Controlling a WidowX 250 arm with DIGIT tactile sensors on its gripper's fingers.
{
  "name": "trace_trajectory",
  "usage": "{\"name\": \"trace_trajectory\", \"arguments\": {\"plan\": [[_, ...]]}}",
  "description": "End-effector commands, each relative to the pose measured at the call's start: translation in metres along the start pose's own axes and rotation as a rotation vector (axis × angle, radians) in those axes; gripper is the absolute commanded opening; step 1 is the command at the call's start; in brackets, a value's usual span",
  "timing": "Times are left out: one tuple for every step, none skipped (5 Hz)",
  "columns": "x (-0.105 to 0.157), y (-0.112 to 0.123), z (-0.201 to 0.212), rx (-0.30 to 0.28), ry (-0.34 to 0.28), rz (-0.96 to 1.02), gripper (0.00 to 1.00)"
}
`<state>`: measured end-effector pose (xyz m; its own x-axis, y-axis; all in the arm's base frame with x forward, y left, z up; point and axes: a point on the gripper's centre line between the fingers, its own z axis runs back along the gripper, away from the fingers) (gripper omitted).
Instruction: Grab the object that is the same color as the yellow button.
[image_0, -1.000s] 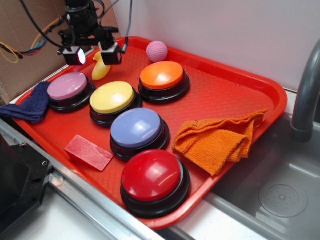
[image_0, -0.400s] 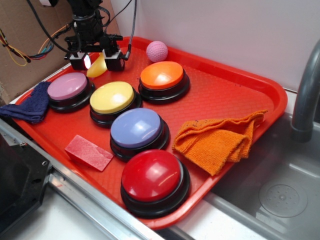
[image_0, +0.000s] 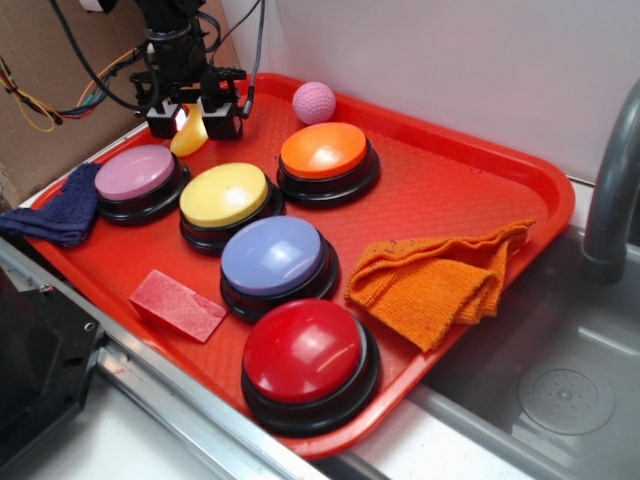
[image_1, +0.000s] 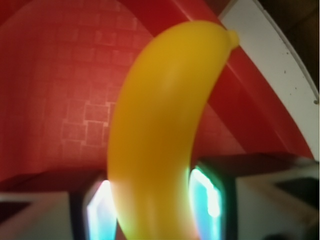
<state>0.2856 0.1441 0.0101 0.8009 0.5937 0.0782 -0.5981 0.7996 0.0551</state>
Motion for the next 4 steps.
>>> {"name": "trace_trajectory", "arguments": {"plan": [[-0.003,-0.006,0.087,-0.032,-0.125,-0.084,0.00],[-0.024,-0.020,0.119,-0.082,-0.130,-0.175,0.00],[-0.048,-0.031,0.144,-0.114,-0.083,-0.295,0.00],[-0.079,-0.037,0.166,-0.160,-0.082,-0.406,0.00]]}}
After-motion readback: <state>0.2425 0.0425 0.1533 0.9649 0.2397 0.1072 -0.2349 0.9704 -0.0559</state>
